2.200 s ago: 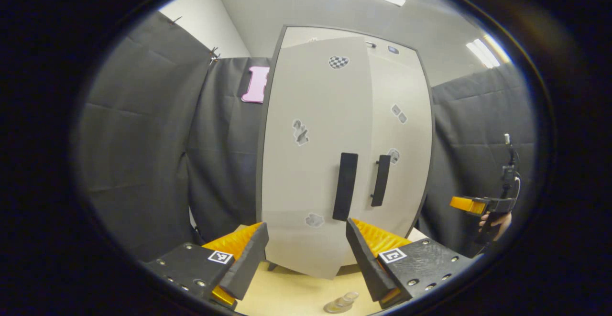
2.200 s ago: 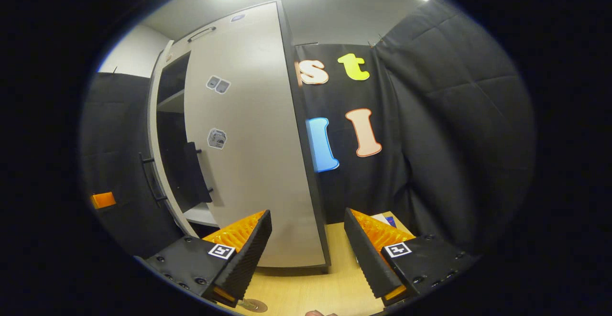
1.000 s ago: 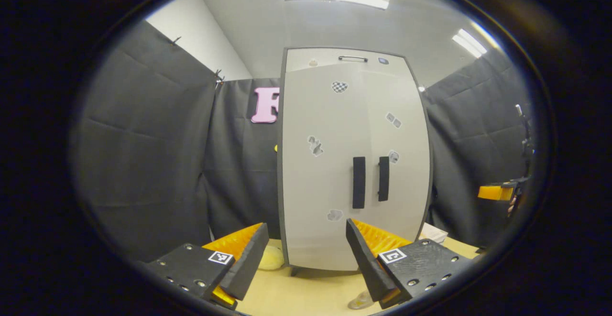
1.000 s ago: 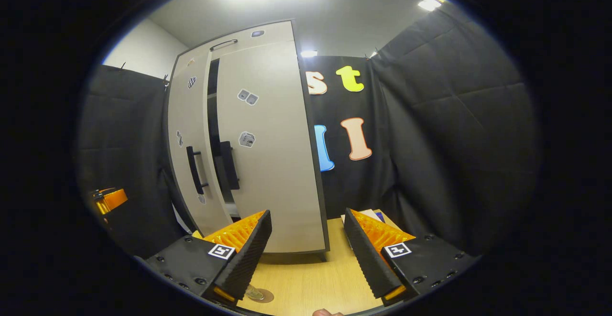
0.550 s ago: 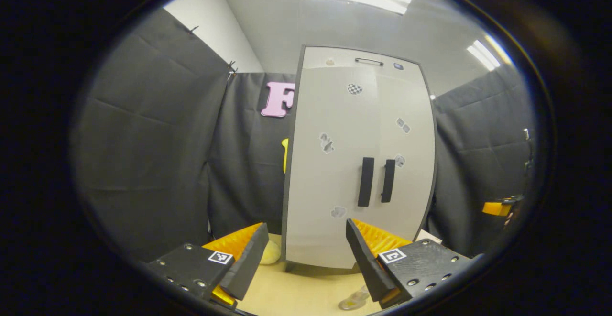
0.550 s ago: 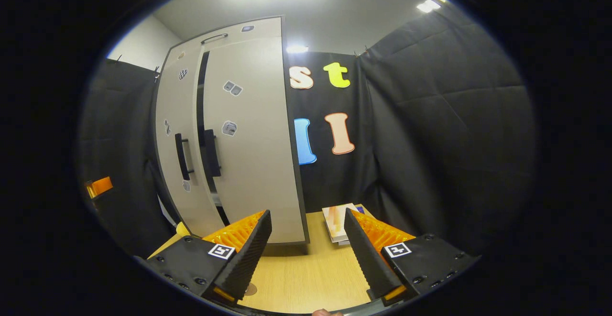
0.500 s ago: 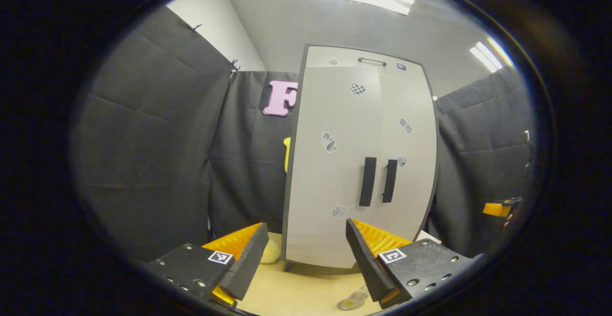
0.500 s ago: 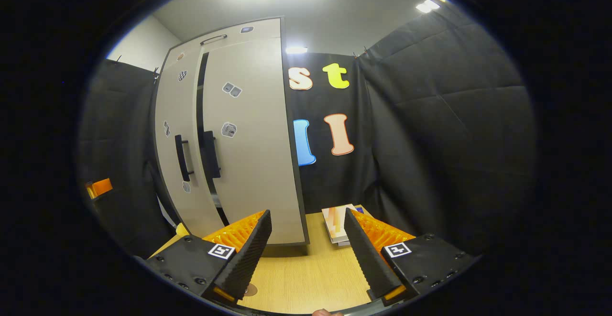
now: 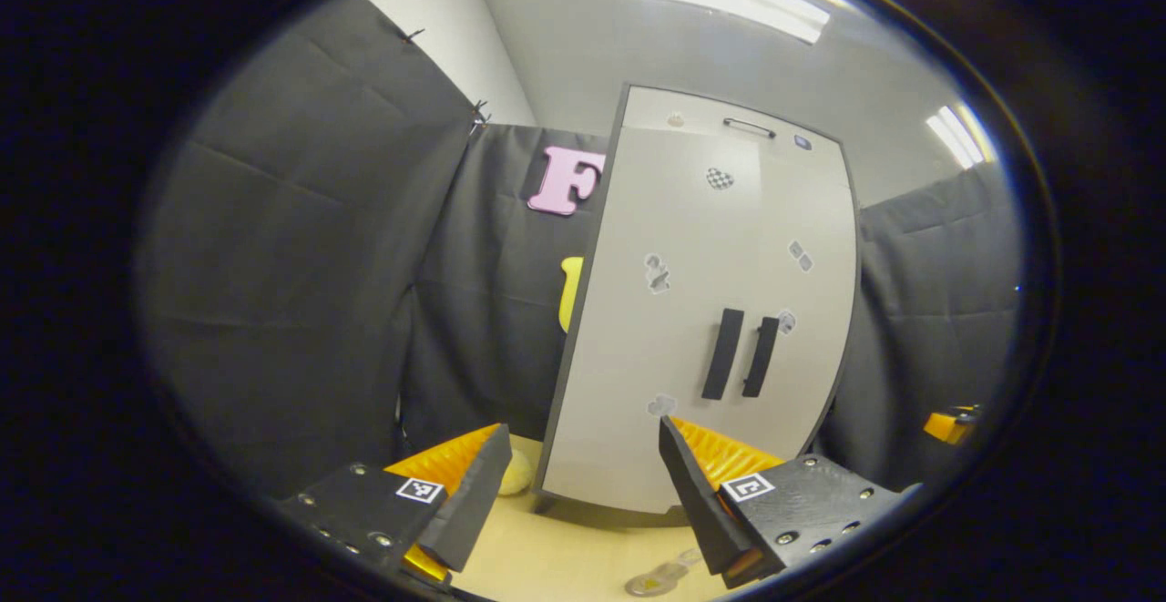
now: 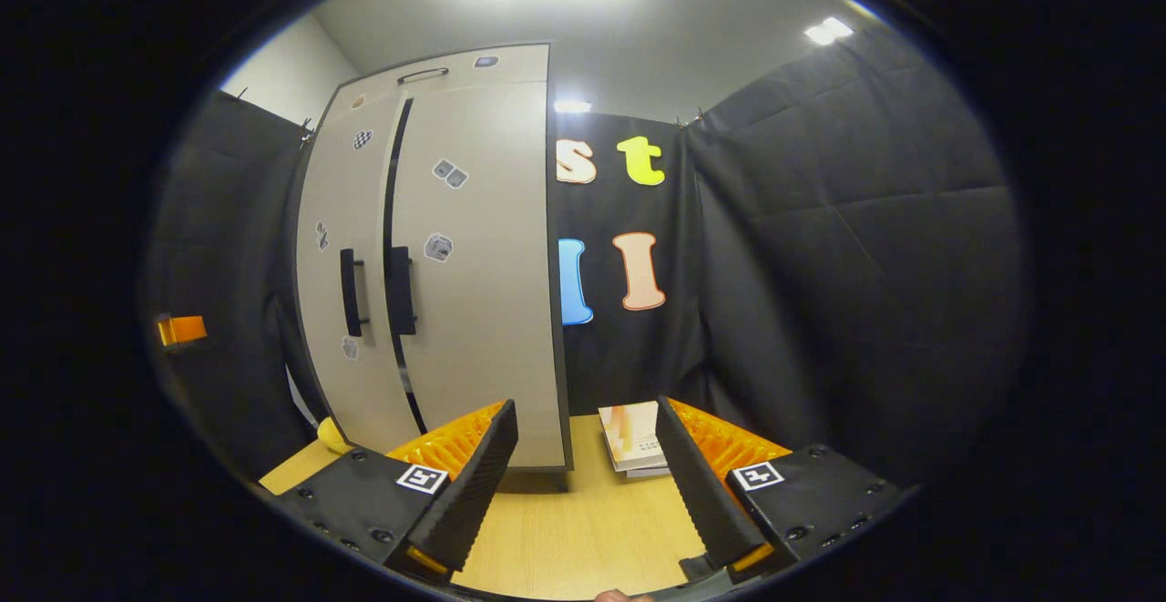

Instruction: Grasp the bottle in the cabinet with the left hand and place it on the coaster, then close the right door with the right hand and the left door with the left hand.

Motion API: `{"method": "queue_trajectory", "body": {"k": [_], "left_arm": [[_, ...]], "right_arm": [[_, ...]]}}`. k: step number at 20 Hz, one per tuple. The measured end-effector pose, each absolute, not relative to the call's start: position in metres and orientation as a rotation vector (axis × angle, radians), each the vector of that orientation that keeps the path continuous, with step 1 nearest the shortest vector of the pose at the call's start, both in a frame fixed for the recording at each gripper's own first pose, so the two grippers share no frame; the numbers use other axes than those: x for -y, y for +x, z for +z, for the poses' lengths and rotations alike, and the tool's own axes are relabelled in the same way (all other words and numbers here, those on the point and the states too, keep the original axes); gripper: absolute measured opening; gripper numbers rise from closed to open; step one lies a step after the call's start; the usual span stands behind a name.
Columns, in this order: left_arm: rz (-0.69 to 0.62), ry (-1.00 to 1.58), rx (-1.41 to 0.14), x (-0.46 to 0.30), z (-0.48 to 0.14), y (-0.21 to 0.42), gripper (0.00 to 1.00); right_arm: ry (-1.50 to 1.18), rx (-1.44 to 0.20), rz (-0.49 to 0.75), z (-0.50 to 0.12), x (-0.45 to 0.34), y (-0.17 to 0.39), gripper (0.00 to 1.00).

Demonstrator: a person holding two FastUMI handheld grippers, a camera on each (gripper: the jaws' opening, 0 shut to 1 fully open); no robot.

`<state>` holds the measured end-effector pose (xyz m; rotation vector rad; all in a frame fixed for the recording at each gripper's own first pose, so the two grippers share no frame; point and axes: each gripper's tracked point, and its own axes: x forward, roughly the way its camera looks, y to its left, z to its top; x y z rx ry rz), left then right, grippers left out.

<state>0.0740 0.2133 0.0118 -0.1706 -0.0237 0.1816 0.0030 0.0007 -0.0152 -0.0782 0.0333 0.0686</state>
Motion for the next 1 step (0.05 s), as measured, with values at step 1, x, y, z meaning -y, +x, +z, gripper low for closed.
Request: {"method": "queue_trajectory", "body": {"k": [1], "left_arm": [[0.193,-0.173,0.028,-0.2149,0.0107,0.0740,0.94]], "right_arm": [[-0.087,-0.017,0.070,-0.0127,-0.0036,0.0026,0.98]]}}
